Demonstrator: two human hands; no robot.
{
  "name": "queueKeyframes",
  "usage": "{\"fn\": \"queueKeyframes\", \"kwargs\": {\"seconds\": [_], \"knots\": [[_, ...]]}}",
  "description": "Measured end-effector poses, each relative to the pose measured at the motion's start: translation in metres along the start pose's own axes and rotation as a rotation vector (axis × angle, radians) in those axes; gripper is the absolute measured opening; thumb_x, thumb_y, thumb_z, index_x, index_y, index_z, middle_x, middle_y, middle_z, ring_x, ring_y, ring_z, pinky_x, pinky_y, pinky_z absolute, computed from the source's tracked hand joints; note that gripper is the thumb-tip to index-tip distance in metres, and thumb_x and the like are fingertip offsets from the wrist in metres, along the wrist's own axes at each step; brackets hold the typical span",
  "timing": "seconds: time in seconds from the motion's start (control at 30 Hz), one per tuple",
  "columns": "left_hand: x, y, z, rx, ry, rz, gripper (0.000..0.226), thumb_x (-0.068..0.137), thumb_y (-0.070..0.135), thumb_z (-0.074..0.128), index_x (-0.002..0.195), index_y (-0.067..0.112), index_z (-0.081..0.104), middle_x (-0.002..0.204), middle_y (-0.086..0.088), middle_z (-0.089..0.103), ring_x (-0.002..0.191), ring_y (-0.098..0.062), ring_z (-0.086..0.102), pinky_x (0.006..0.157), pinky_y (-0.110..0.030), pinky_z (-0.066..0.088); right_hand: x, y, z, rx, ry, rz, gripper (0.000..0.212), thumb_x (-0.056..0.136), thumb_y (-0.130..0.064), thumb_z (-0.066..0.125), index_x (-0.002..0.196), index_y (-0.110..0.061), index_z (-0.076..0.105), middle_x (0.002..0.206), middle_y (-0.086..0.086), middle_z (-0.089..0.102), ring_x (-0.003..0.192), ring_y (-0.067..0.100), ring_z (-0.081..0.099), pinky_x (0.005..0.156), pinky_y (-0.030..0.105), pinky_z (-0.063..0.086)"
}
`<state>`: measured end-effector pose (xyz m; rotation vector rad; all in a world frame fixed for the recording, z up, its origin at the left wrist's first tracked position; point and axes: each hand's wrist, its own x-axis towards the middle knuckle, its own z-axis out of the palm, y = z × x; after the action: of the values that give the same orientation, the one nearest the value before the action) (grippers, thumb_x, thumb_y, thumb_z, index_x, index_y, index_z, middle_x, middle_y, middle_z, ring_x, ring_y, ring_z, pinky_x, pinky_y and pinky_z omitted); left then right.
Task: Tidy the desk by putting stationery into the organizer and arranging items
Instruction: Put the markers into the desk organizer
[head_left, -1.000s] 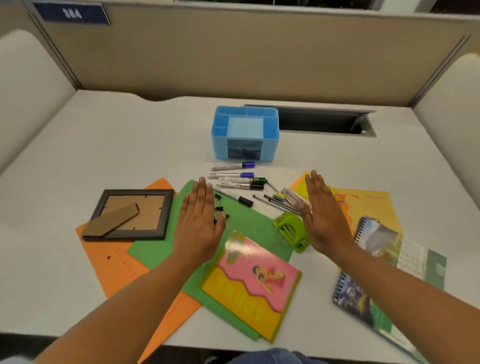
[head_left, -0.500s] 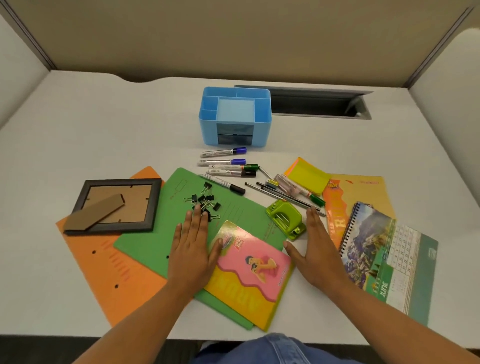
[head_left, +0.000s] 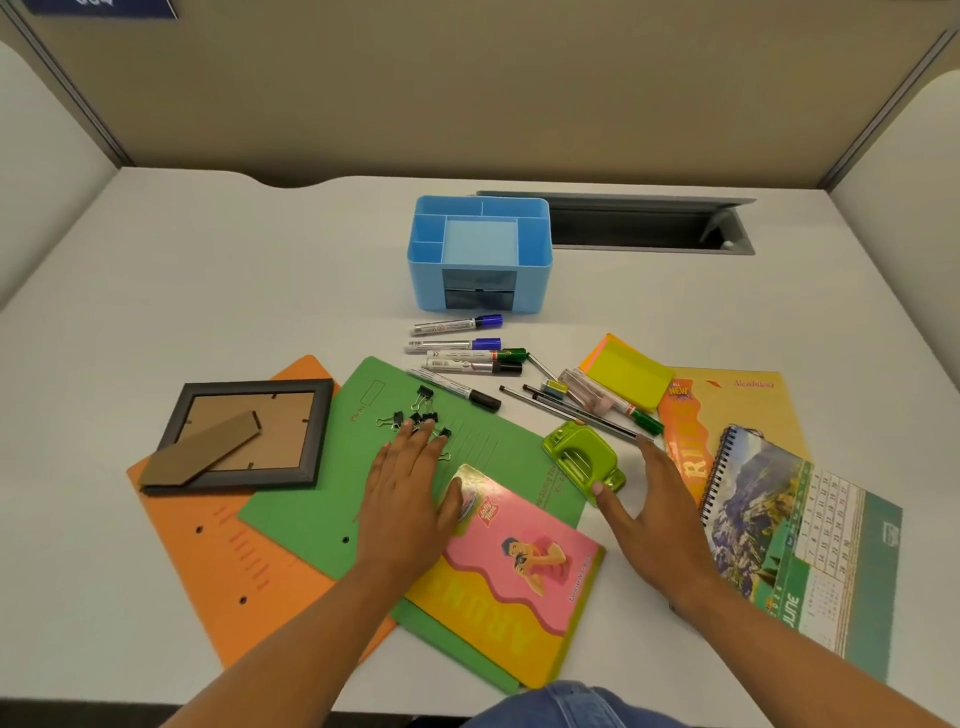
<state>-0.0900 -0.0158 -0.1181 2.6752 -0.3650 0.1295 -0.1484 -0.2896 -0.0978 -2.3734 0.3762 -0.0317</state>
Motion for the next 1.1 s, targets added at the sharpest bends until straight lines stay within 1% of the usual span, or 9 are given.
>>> {"fn": "queueKeyframes", "kwargs": {"seconds": [0.07,0.17,0.3,0.43,0.53,0.63,0.77,0.9,1.1], "knots": [[0.016,0.007,-0.006,0.007,0.001,0.039,0.043,0.088,0.033,0.06,0.128,0.018,0.058,0.14,0.0,0.053,0.134,-0.021,0.043,0.11,-0.037,0.031,0.003,-0.009,-0.004,0.033,0.056,-0.045,0.075,0.085,-0.054,0.057,0.146,-0.016,0.036,0.147,0.003,0.042,0.136,0.018,0.037,0.11,0.036,0.035],[0.045,0.018,-0.018,-0.007,-0.113,0.038,0.035,0.092,0.028,0.057,0.126,0.023,0.059,0.128,0.006,0.059,0.112,-0.017,0.058,0.095,-0.034,0.045,0.012,-0.026,-0.007,0.08,0.112,-0.105,0.06,0.088,-0.046,0.061,0.138,-0.017,0.046,0.132,0.001,0.052,0.122,0.016,0.047,0.099,0.035,0.042],[0.082,0.016,-0.03,0.073,-0.269,-0.034,0.032,0.095,0.023,0.051,0.126,0.028,0.057,0.129,0.008,0.056,0.104,-0.018,0.062,0.084,-0.034,0.052,0.028,-0.044,-0.005,0.145,0.129,-0.145,0.044,0.086,-0.018,0.071,0.127,-0.014,0.056,0.119,-0.006,0.057,0.112,0.012,0.054,0.094,0.025,0.042],[0.11,0.008,-0.039,0.183,-0.296,0.031,0.036,0.092,0.013,0.052,0.124,0.03,0.058,0.127,0.007,0.055,0.101,-0.022,0.062,0.079,-0.037,0.053,0.04,-0.058,-0.002,0.199,0.092,-0.151,0.035,0.085,-0.008,0.071,0.118,-0.015,0.06,0.109,-0.004,0.06,0.103,0.012,0.058,0.089,0.019,0.044],[0.128,0.004,-0.036,0.226,-0.321,0.075,0.043,0.09,0.008,0.054,0.127,0.032,0.056,0.128,0.008,0.053,0.103,-0.021,0.062,0.078,-0.037,0.054,0.047,-0.064,0.001,0.177,0.069,-0.168,0.03,0.084,-0.008,0.071,0.112,-0.016,0.063,0.103,-0.007,0.061,0.099,0.012,0.06,0.086,0.018,0.044],[0.141,0.005,-0.029,0.25,-0.356,0.121,0.048,0.09,0.005,0.055,0.13,0.032,0.054,0.131,0.009,0.051,0.105,-0.021,0.062,0.077,-0.037,0.054,0.054,-0.066,0.003,0.157,0.041,-0.177,0.024,0.085,-0.011,0.07,0.108,-0.016,0.066,0.1,-0.007,0.064,0.096,0.012,0.061,0.084,0.024,0.049],[0.149,0.01,-0.018,0.26,-0.399,0.173,0.041,0.091,0.009,0.054,0.126,0.029,0.056,0.127,0.007,0.053,0.1,-0.021,0.062,0.077,-0.039,0.055,0.064,-0.065,0.004,0.157,0.0,-0.158,0.02,0.085,-0.01,0.07,0.104,-0.018,0.068,0.098,-0.007,0.066,0.093,0.01,0.062,0.082,0.028,0.052],[0.149,0.011,-0.012,0.291,-0.425,0.234,0.03,0.092,0.012,0.05,0.119,0.023,0.059,0.118,0.003,0.054,0.089,-0.021,0.061,0.07,-0.039,0.054,0.074,-0.066,0.009,0.151,-0.03,-0.142,0.018,0.085,-0.011,0.07,0.098,-0.024,0.066,0.095,-0.009,0.067,0.091,0.007,0.063,0.078,0.019,0.05],[0.153,0.013,-0.014,0.288,-0.405,0.288,0.023,0.093,0.02,0.05,0.113,0.021,0.06,0.113,0.002,0.055,0.087,-0.019,0.059,0.069,-0.035,0.053,0.085,-0.075,0.013,0.186,-0.084,-0.061,0.016,0.088,-0.015,0.067,0.1,-0.025,0.068,0.098,-0.013,0.067,0.089,-0.002,0.062,0.072,0.005,0.046]]}}
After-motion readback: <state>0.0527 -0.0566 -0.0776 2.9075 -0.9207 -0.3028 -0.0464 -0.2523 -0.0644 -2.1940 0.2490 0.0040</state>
